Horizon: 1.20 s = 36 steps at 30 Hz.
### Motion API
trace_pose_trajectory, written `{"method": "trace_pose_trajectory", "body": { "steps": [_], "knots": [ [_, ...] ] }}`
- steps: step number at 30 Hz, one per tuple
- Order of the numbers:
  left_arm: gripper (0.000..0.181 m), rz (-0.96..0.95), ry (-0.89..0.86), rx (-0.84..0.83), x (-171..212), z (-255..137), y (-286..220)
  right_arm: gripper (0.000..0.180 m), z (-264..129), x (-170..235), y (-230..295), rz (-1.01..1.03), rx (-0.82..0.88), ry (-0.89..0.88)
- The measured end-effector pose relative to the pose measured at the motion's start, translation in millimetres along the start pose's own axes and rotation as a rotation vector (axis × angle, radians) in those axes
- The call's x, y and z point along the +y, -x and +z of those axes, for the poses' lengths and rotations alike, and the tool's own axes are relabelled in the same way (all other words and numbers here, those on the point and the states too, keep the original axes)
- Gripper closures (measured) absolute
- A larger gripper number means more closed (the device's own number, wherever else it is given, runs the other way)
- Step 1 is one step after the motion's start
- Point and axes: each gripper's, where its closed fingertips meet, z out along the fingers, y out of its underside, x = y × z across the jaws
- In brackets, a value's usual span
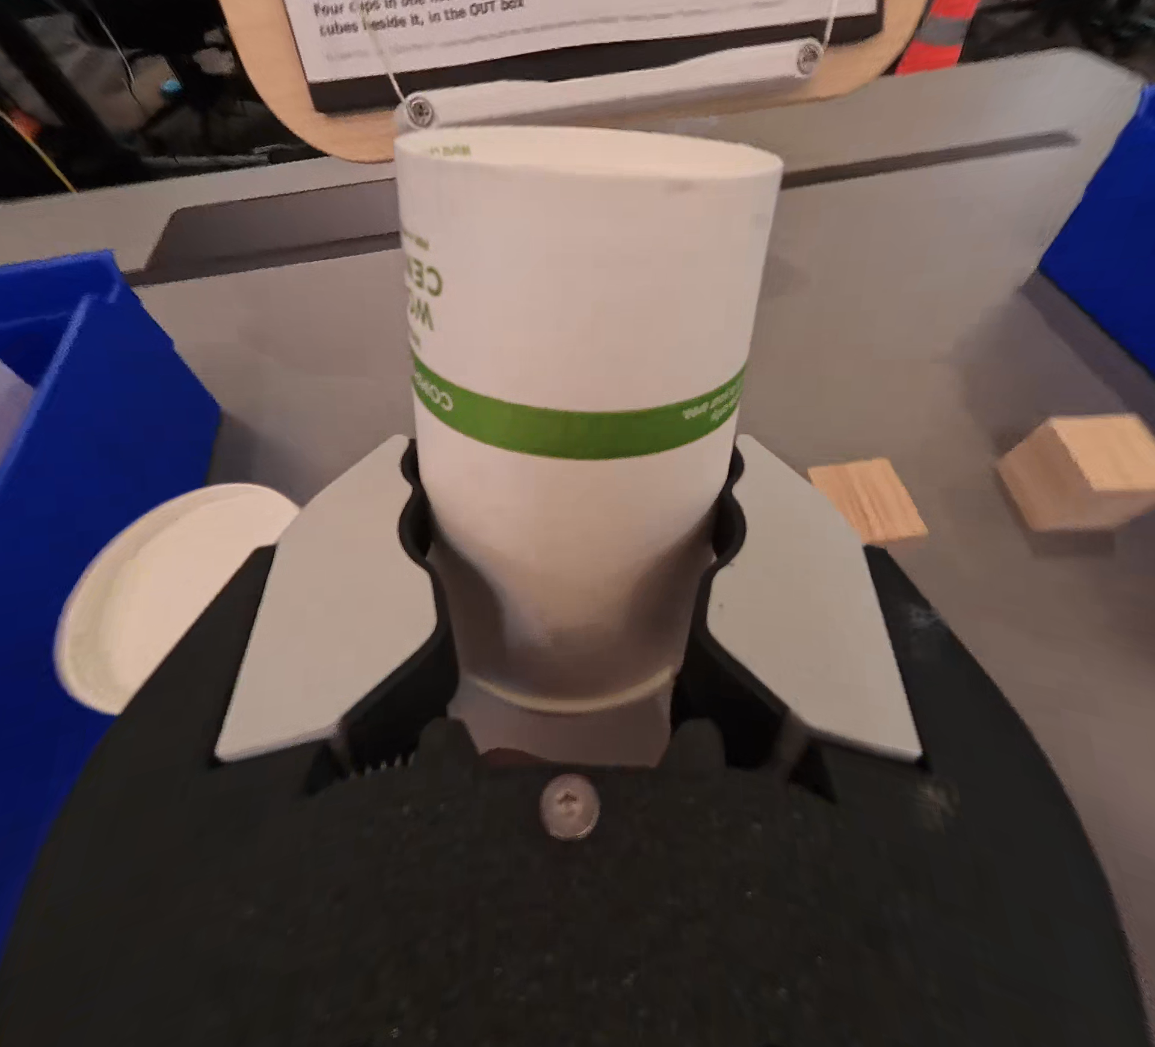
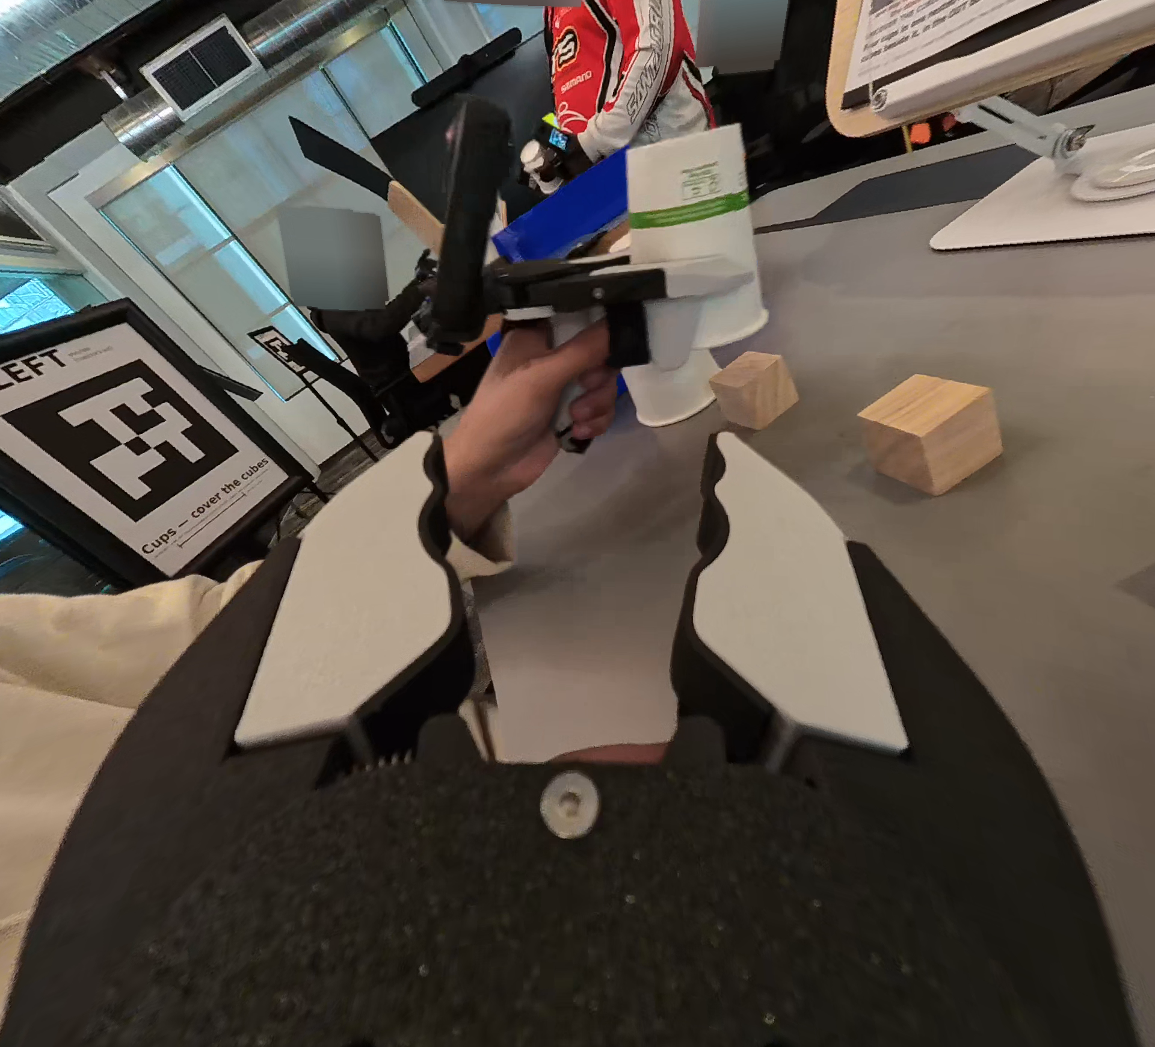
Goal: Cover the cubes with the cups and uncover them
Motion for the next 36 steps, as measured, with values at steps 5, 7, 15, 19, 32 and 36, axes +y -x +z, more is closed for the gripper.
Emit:
{"method": "trace_pose_trajectory", "body": {
  "steps": [5, 7, 15, 19, 32, 36],
  "knots": [
    [0.092, -0.109, 0.054, -0.063, 18, 30, 8, 0.105, 3, 5, 0, 0.047, -0.032, 0.009],
    [0.091, -0.125, 0.093, -0.08, 30, 41, 9, 0.105, 4, 6, 0, 0.055, -0.04, 0.016],
    [0.09, -0.121, 0.221, -0.025, 69, 37, 2, 0.107, 0, 1, 4, 0.046, -0.041, 0.002],
    [0.09, -0.094, 0.26, -0.001, 83, 25, 4, 0.108, -1, 1, 5, 0.048, -0.043, 0.002],
    [0.082, -0.055, 0.311, 0.085, 103, -7, 3, 0.108, -2, 3, 0, 0.061, -0.043, 0.017],
    [0.081, 0.002, 0.236, 0.176, 110, -70, -5, 0.108, -2, 5, -4, 0.062, -0.034, 0.026]
  ]
}}
